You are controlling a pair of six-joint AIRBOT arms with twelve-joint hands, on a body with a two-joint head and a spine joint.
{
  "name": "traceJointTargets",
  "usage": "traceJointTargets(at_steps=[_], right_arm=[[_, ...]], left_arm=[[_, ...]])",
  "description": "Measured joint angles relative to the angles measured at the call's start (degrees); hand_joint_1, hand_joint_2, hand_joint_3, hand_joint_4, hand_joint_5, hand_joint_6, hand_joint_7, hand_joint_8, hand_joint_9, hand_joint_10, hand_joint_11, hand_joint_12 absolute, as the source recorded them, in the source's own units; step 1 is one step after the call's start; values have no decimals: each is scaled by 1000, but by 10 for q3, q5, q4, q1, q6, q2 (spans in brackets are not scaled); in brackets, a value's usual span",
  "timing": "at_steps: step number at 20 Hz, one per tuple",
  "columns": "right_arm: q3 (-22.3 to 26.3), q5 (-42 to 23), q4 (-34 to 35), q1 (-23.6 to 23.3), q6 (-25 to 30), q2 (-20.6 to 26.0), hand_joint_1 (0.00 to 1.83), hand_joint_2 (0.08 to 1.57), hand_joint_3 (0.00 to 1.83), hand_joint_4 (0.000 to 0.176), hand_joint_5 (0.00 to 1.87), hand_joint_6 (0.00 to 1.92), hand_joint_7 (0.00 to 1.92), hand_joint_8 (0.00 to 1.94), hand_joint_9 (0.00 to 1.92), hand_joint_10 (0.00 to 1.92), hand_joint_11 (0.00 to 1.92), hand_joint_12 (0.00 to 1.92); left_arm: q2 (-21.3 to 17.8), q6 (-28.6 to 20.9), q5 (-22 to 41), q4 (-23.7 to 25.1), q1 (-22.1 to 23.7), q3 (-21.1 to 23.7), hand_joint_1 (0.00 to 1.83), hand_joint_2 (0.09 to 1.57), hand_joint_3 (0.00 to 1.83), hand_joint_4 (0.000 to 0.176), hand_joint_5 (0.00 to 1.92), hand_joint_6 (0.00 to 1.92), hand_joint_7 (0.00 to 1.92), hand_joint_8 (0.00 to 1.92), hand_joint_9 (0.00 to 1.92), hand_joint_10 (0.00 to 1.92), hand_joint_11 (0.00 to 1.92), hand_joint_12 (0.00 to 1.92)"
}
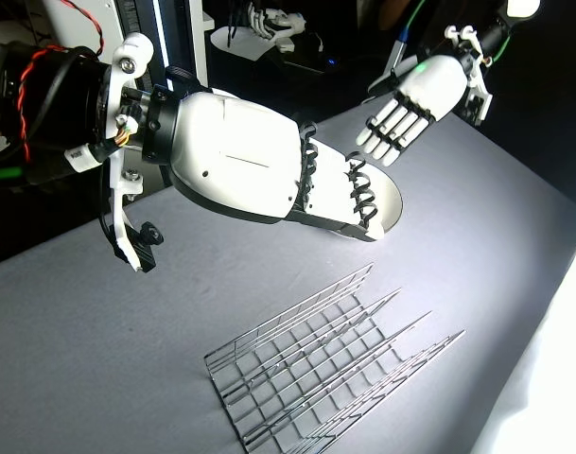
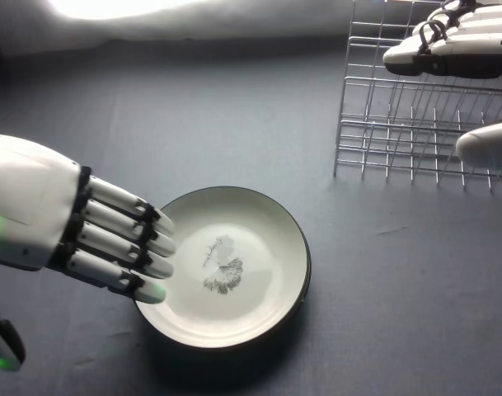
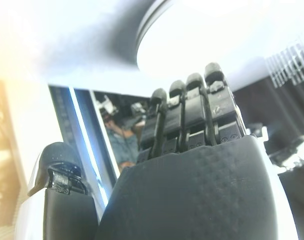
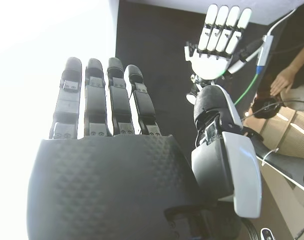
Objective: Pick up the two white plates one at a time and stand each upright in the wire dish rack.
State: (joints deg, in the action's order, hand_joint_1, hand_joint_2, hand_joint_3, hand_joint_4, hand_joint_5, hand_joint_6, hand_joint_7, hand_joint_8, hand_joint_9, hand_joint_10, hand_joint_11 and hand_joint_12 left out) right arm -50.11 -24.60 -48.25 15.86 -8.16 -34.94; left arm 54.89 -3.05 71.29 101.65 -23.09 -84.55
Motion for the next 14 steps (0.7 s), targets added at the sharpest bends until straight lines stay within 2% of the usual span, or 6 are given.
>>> traceJointTargets(at_steps=[3,5,7,10,13,14], right_arm=[[0,0,0,0,0,0,15,1342,1,0,196,7,194,3,150,1,0,241],[0,0,0,0,0,-1,11,1321,1,0,214,1,245,2,217,8,0,478],[0,0,0,0,0,-3,0,1335,6,0,206,2,241,0,214,3,0,477],[1,-2,0,0,-1,-4,57,1348,2,0,232,6,262,4,218,3,0,446],[1,-4,0,0,-2,-4,43,1355,2,0,250,8,275,5,233,6,0,457],[1,-7,0,0,-2,-4,28,1346,0,0,269,8,293,7,252,9,0,539]], left_arm=[[30,4,1,1,-3,-28,0,1132,0,0,147,0,114,0,87,0,0,280],[43,4,0,7,-8,-44,0,1113,0,0,74,2,54,6,31,1,0,129],[58,4,-1,13,-14,-63,0,1118,0,0,34,0,17,0,3,0,0,82],[75,2,-1,18,-15,-81,0,1095,0,0,31,0,32,0,28,0,0,195],[88,2,0,18,-17,-98,0,1114,5,0,27,4,22,1,10,1,0,133],[92,1,0,15,-21,-106,0,1113,2,0,11,1,2,0,0,0,0,77]])
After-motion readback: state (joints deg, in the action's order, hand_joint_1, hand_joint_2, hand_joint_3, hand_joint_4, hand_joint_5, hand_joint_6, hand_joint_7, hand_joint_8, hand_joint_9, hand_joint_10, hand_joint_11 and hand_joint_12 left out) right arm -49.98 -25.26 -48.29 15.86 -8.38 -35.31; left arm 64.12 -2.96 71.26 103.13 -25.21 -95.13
